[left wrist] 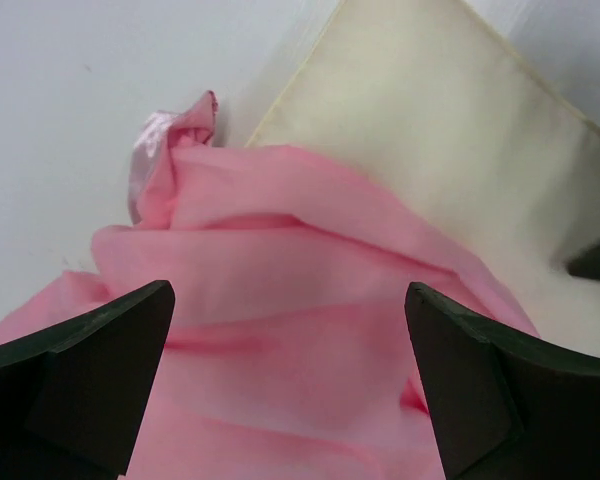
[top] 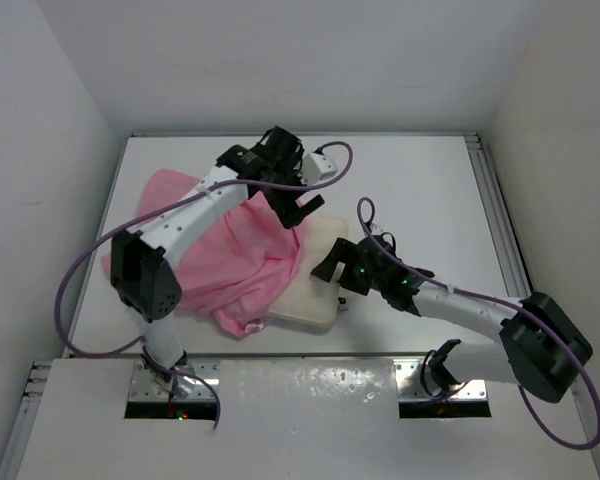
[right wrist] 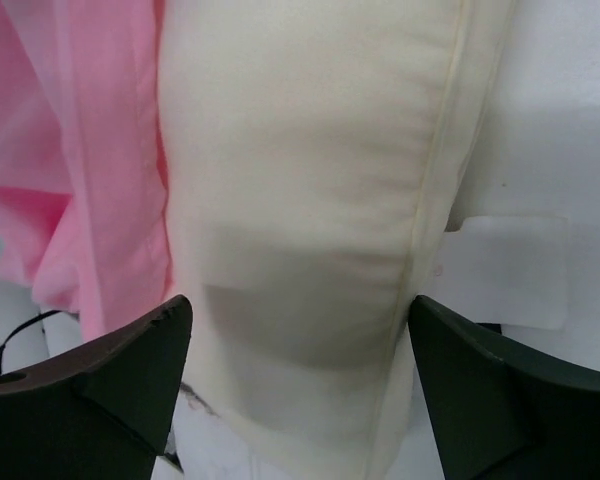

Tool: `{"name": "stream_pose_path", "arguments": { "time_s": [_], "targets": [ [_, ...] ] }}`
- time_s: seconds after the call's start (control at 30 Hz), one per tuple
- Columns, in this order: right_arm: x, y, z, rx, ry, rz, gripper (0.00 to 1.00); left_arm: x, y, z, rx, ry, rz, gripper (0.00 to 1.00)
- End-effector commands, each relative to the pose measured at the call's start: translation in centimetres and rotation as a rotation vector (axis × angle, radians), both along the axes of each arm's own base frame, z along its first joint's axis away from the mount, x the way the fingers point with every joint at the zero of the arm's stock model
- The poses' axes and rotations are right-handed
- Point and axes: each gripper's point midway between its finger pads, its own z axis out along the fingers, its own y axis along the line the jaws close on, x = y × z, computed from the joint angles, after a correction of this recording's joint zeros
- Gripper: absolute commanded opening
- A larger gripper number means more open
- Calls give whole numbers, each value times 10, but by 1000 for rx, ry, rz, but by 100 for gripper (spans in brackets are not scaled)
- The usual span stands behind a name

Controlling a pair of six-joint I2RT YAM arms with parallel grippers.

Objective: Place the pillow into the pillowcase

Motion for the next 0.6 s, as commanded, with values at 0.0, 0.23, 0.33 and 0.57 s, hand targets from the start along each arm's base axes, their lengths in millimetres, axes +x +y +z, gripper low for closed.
{"name": "stream_pose_path", "arguments": {
  "time_s": [0.0, 0.23, 0.33, 0.57],
  "targets": [
    [-5, -13, 11, 0, -2, 13, 87, 16, -11, -32, 29, 57, 73, 100],
    [34, -56, 31, 20, -109, -136, 94, 61, -40, -62, -29, 64, 145, 100],
    [54, -58, 29, 33, -82, -146, 94, 55, -33, -94, 31, 139, 156, 92],
    [90, -45, -19, 130, 76, -134, 84, 37, -31, -119, 40, 219, 102, 22]
  ]
}}
